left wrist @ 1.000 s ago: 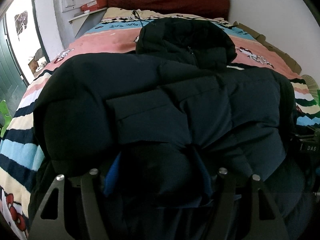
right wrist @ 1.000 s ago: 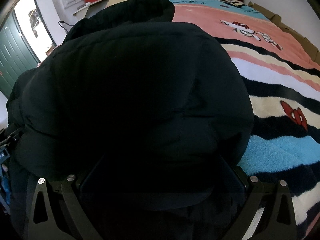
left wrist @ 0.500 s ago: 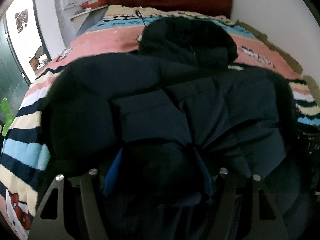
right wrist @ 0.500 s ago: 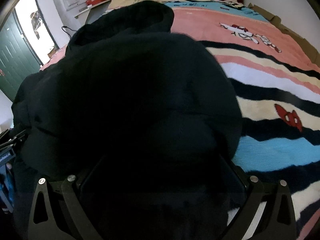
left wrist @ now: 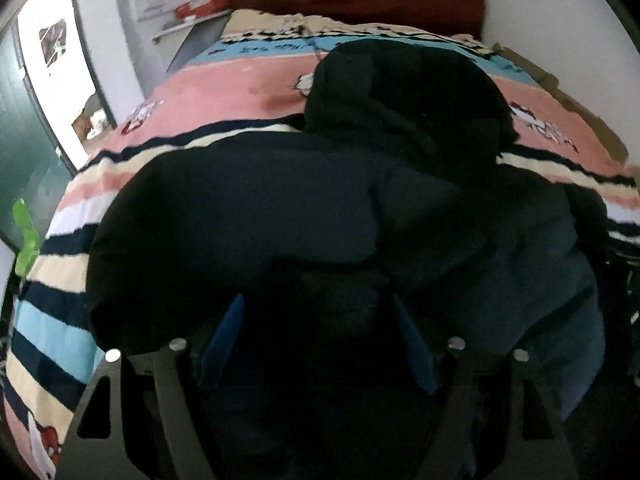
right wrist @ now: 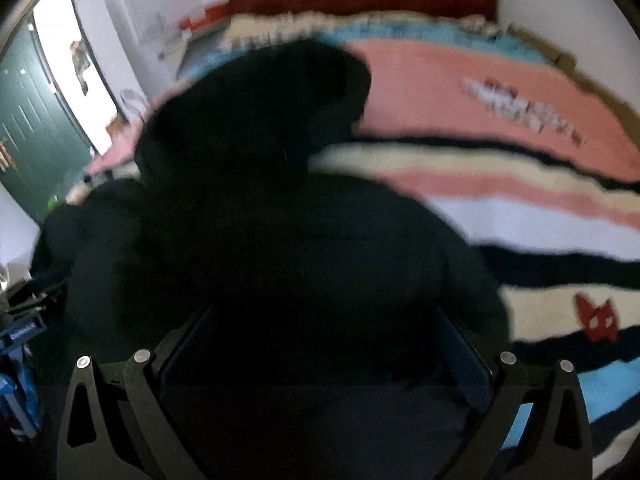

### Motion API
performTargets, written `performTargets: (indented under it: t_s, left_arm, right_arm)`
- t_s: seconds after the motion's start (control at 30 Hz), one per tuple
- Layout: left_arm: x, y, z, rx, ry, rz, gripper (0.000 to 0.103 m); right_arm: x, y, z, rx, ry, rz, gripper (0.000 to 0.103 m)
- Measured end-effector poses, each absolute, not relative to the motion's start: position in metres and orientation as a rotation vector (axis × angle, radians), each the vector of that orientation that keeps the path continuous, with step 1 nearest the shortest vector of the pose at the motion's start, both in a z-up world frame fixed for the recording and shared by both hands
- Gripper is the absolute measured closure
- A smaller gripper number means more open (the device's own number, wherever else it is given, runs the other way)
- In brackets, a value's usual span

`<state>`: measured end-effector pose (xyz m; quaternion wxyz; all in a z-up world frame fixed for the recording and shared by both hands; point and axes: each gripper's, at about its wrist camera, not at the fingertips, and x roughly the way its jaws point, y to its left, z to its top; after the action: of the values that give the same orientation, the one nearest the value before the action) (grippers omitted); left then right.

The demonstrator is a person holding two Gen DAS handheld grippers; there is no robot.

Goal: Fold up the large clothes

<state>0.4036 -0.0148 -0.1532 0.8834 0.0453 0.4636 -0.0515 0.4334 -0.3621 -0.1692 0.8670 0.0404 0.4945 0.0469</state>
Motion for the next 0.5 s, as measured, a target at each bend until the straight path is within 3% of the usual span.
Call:
performTargets:
  t_s: [0.23,0.37,0.5]
  left_arm:
    - [0.425,0.009,-0.100,0.023,0.933,-0.230,0.029]
    - [0.490,0.022,-0.069,-0.032,0.918,-0.283,0.030]
    - [0.570,0.023,-0.064,-0.075,0.913,-0.329,0.030]
  right_arm:
    - [0.443,-0.389,-0.116,0.115,0.954,0.192,0.000]
    - [0.500,-0.419,-0.086,0.154,0.886,0.175,0.000]
    - [0.577,-0.451,-0.090,0.228,0.853,0.146,0.000]
